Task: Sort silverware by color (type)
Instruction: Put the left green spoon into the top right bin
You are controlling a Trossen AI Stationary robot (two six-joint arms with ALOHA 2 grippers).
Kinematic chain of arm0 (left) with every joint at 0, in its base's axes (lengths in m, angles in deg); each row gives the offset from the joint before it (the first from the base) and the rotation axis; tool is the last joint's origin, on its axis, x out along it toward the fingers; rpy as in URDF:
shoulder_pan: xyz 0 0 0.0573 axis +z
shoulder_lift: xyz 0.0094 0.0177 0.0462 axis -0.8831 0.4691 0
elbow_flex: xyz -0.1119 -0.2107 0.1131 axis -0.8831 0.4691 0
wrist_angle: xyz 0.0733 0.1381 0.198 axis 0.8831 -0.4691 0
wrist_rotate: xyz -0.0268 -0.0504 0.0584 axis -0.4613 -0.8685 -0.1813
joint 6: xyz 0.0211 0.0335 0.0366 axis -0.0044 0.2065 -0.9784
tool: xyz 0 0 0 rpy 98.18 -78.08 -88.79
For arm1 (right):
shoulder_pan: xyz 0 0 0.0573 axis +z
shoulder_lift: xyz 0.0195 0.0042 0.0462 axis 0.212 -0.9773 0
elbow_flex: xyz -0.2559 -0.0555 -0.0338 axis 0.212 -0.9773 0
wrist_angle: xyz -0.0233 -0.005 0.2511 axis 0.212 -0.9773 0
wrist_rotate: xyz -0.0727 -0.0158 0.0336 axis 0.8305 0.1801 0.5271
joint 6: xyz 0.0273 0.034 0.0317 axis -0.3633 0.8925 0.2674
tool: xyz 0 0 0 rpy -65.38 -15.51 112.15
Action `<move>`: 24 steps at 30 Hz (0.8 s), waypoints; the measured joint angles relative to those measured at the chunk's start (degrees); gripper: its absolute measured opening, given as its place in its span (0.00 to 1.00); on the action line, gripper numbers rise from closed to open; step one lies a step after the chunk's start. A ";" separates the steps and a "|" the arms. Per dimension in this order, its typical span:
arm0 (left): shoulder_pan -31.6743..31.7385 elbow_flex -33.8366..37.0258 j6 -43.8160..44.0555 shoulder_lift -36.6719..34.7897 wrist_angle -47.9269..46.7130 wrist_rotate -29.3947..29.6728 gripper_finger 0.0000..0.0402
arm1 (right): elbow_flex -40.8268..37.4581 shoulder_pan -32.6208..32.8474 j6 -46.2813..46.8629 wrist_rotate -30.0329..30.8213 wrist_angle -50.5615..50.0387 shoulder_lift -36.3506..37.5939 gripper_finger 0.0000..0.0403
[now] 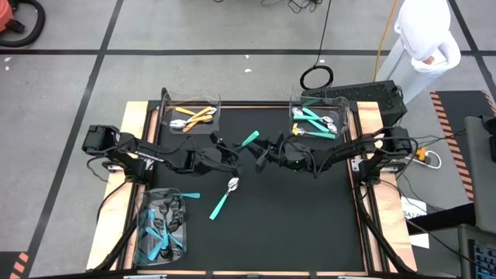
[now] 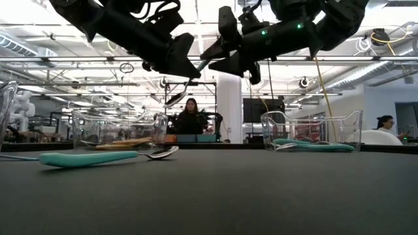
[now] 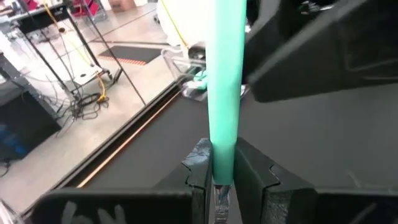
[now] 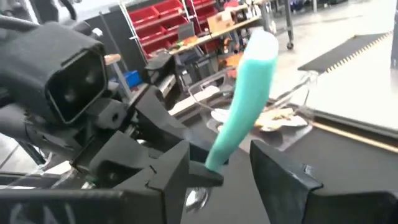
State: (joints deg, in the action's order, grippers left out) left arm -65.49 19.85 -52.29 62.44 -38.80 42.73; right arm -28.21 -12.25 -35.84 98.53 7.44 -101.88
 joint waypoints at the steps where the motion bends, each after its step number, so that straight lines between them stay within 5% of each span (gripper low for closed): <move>1: -0.05 0.00 -0.26 0.00 0.30 -0.18 0.11 | 0.00 -0.24 -0.38 -0.04 0.70 0.01 0.41; 14: -0.05 0.00 -0.22 0.01 -1.11 -3.18 0.13 | 0.09 -2.65 -4.55 -6.94 -1.18 0.50 0.11; 18: -0.05 -0.07 0.53 -0.04 -4.15 -3.95 0.23 | 0.03 -3.71 -8.82 -5.88 -12.45 4.78 0.11; 24: -0.05 -0.07 4.58 -0.07 -12.04 -9.18 0.43 | 1.24 -5.47 -17.19 5.80 -35.83 18.04 0.11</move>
State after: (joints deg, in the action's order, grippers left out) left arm -65.53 19.79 -47.72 62.37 -50.84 33.55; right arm -26.98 -17.72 -53.03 104.33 -28.39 -83.84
